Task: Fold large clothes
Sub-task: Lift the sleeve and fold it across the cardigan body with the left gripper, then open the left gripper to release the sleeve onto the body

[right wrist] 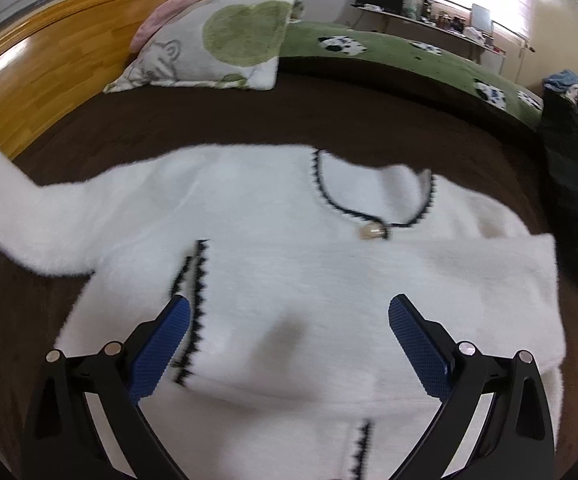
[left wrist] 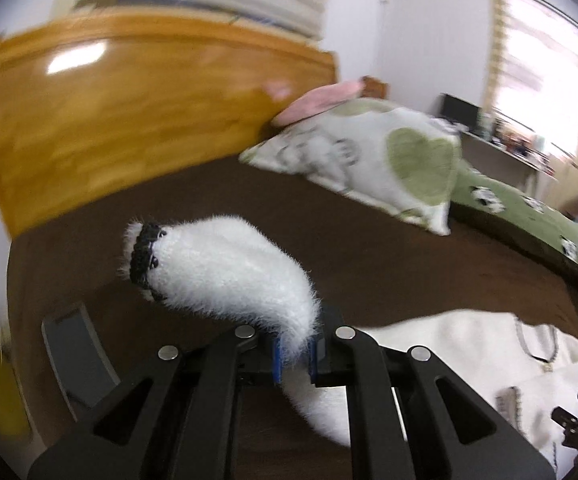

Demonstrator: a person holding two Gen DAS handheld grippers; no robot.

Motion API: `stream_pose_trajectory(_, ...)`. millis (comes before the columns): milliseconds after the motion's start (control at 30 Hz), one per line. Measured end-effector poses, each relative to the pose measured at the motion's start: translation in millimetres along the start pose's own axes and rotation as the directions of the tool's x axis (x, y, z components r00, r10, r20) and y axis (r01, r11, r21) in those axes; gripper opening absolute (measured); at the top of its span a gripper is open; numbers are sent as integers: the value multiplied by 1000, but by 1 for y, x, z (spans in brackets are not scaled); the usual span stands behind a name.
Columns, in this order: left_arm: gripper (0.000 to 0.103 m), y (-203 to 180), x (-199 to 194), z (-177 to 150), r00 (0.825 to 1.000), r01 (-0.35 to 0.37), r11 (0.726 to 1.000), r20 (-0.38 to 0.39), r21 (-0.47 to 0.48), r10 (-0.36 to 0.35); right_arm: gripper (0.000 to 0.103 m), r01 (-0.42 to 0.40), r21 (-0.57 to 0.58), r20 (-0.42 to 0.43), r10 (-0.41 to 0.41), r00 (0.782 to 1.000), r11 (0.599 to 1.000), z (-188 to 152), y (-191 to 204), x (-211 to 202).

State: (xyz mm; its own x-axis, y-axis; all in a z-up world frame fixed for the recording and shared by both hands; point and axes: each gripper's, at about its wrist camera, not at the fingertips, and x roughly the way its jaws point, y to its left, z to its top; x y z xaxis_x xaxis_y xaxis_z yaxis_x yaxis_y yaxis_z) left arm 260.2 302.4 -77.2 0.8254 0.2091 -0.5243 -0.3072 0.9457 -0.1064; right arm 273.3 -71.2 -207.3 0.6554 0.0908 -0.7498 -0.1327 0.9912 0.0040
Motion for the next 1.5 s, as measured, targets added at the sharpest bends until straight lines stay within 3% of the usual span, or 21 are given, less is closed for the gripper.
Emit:
stream_pose_trajectory(267, 11, -118, -49, 37, 987, 141, 977, 54, 161, -152, 98, 56, 19, 3, -56, 998, 998, -1, -55, -20)
stream_pose_trajectory(467, 11, -204, -75, 37, 957, 268, 930, 45, 252, -287, 98, 101, 78, -2, -101, 995, 992, -14, -103, -32)
stream_pose_trajectory(633, 11, -274, -86, 17, 928, 349, 879, 11, 324, -372, 98, 113, 153, -7, -114, 993, 982, -33, -142, -40)
stream_pose_trajectory(900, 11, -354, -72, -58, 887, 458, 799, -137, 389, -442, 98, 159, 205, -38, -154, 987, 966, -72, -200, -49)
stream_pose_trajectory(1200, 11, -419, -31, -194, 837, 536, 703, -404, 467, -370, 98, 185, 236, -67, -174, 982, 954, -103, -242, -51)
stream_pose_trajectory(1300, 11, -419, -21, -223, 816, 553, 703, -462, 448, -347, 98, 181, 244, -65, -170, 983, 953, -108, -246, -48)
stream_pose_trajectory(1500, 11, -414, -21, -216, 809, 561, 708, -468, 429, -357, 98, 172, 267, -71, -159, 985, 948, -116, -247, -42)
